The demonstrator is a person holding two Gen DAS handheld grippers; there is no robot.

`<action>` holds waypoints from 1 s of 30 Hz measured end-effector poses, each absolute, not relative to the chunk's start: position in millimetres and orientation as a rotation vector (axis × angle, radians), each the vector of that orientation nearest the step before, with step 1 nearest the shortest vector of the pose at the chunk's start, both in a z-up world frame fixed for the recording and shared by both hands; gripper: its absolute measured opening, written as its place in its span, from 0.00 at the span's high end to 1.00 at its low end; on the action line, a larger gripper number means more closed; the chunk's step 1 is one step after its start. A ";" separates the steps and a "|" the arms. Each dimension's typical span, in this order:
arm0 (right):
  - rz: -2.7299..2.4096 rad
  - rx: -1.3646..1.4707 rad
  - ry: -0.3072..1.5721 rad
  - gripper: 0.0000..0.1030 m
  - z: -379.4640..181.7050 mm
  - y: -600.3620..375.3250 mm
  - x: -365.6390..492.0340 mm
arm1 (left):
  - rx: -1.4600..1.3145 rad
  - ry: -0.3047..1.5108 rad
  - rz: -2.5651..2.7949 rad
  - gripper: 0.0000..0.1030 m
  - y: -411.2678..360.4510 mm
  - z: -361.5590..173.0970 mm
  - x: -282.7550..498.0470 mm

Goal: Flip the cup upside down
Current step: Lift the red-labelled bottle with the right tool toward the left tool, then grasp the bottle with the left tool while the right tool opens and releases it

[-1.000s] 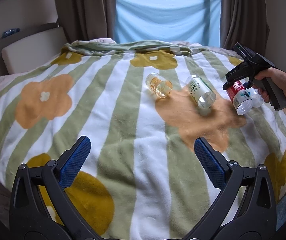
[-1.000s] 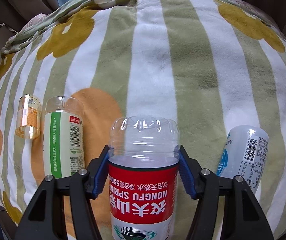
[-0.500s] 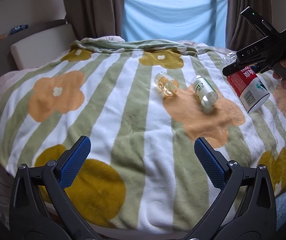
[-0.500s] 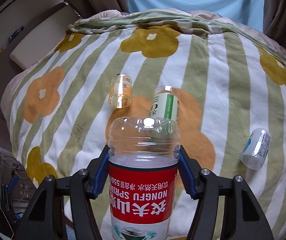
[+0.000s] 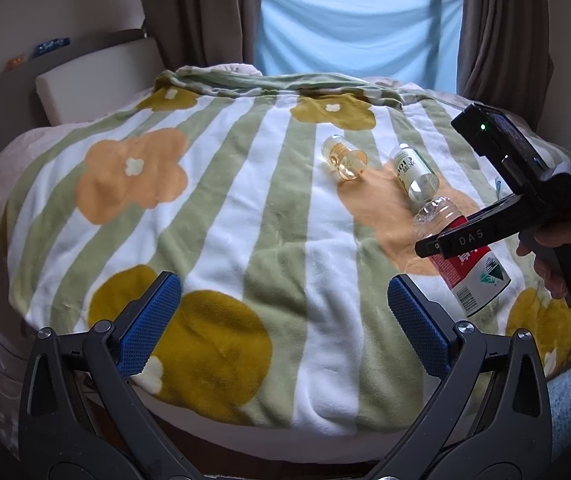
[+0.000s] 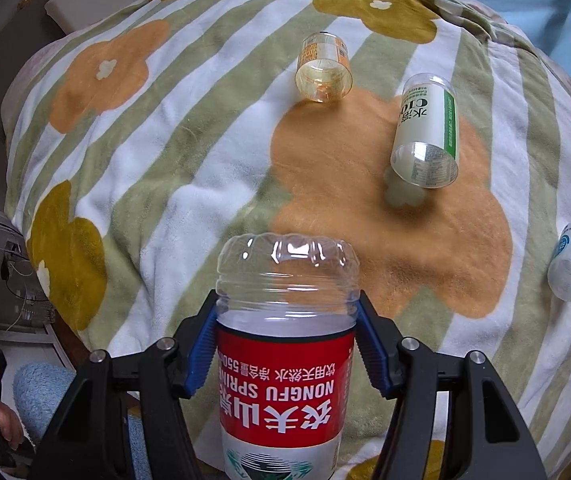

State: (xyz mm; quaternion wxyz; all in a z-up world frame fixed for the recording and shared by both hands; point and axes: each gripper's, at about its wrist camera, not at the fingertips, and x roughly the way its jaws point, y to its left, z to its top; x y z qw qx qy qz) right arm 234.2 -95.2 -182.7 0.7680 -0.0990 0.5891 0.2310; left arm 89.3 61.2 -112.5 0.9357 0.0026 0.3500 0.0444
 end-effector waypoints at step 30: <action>0.536 -0.159 1.232 0.00 -184.6 -105.1 234.6 | -0.012 0.740 0.029 0.00 43.9 -105.0 91.5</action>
